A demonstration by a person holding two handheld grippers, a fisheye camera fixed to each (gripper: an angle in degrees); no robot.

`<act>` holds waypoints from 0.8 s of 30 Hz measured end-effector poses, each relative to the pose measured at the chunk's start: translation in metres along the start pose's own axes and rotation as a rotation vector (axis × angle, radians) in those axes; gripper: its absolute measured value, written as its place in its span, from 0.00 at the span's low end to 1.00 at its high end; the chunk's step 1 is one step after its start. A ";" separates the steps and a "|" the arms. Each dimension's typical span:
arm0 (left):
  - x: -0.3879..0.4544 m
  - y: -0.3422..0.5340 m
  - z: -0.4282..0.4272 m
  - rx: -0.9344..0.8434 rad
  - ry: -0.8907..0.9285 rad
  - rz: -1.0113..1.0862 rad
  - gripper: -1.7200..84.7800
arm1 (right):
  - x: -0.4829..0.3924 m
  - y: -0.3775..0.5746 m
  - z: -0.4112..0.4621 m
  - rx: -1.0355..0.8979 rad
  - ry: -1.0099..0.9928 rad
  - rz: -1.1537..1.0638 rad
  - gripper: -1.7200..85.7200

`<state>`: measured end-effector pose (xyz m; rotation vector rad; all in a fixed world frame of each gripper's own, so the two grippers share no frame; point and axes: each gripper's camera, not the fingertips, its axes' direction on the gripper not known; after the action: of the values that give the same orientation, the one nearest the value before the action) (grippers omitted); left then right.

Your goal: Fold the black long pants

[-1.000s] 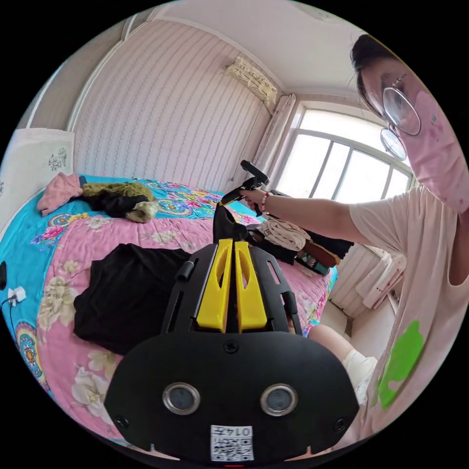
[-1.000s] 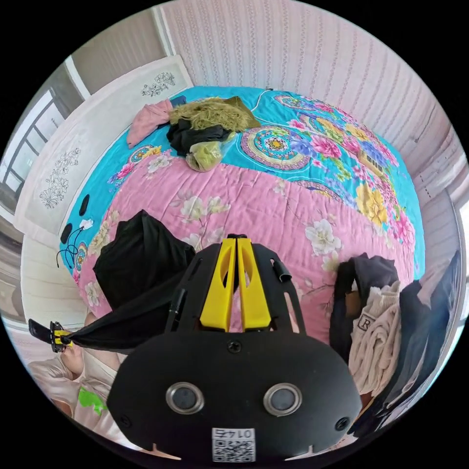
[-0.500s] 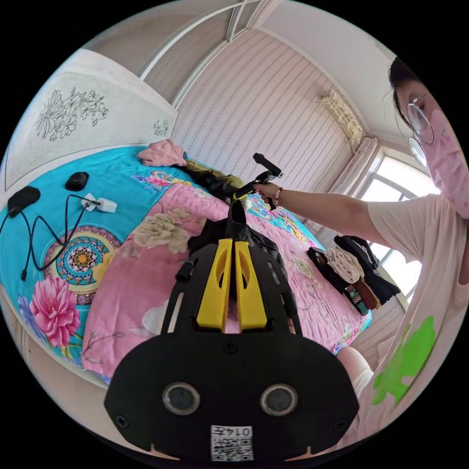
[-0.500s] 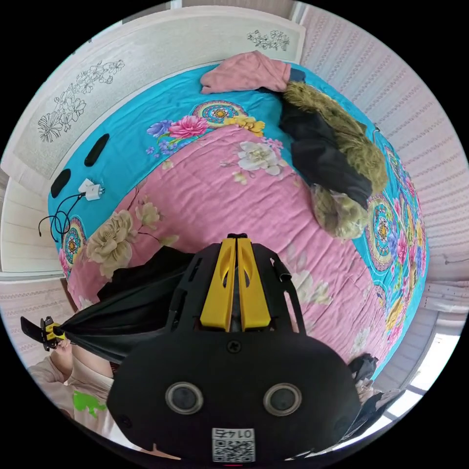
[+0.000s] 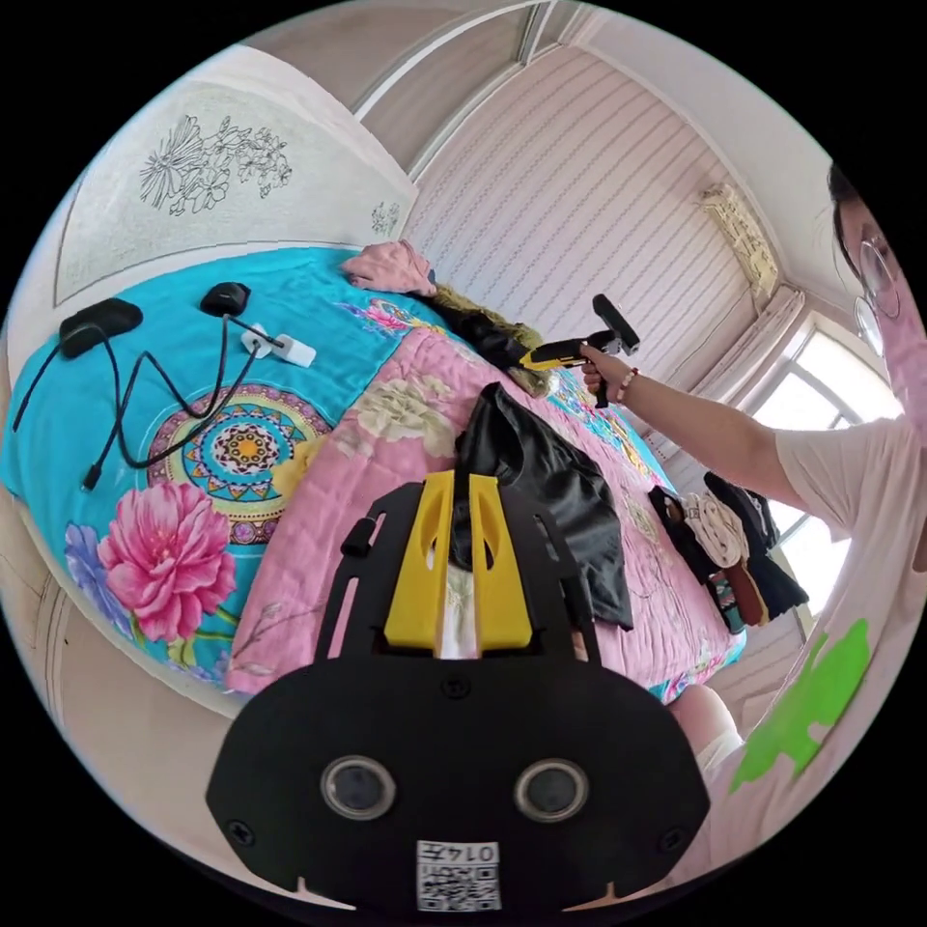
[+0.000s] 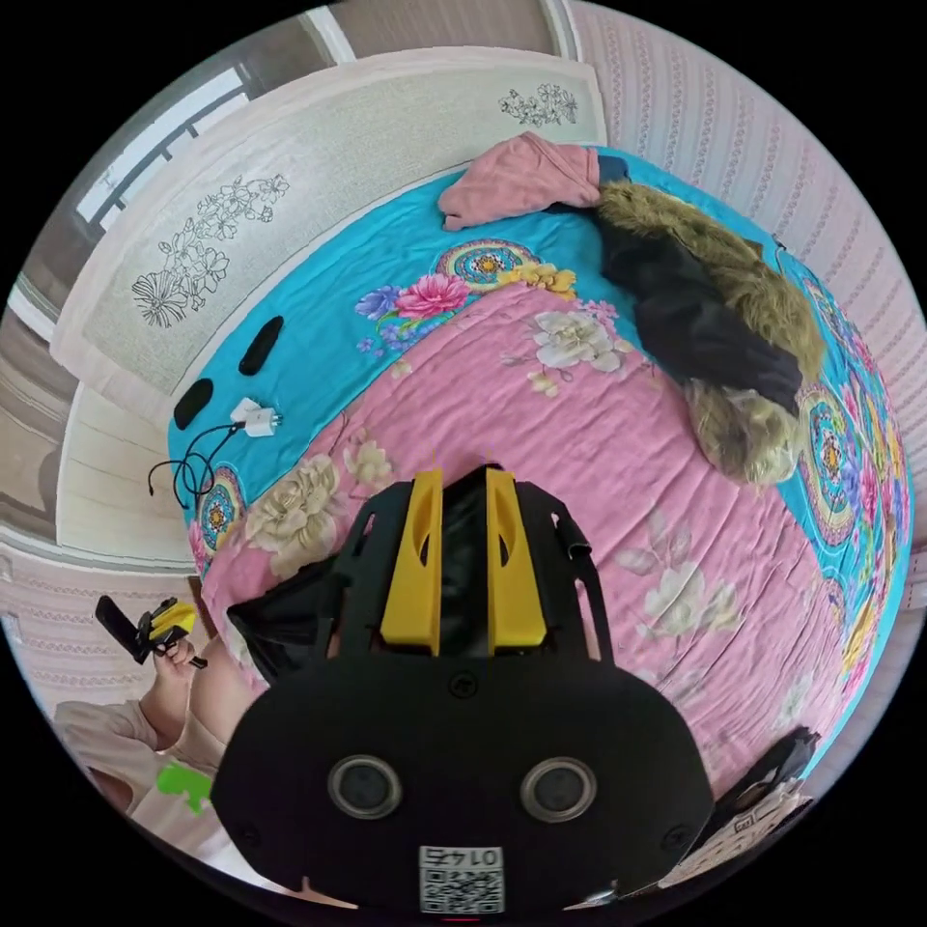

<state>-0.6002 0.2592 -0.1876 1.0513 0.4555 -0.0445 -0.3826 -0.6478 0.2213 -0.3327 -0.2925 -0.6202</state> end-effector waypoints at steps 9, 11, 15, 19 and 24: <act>0.054 -0.050 0.077 -0.278 -0.085 0.255 0.03 | 0.030 0.004 0.076 -0.083 -0.012 0.066 0.09; 0.050 -0.052 0.094 -0.383 -0.156 0.248 0.01 | 0.037 -0.007 0.089 -0.119 -0.006 0.067 0.09; 0.043 -0.058 0.082 -0.329 -0.179 0.173 0.01 | 0.058 -0.026 0.092 -0.049 0.010 0.095 0.06; 0.038 -0.068 0.070 -0.282 -0.123 0.084 0.01 | 0.079 -0.028 0.082 0.009 -0.109 0.106 0.07; 0.054 -0.086 0.074 -0.242 -0.107 0.139 0.01 | 0.106 0.001 0.065 0.022 -0.084 0.073 0.09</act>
<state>-0.5478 0.1628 -0.2482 0.8351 0.2820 0.0761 -0.3101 -0.6766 0.3184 -0.3477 -0.3657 -0.5321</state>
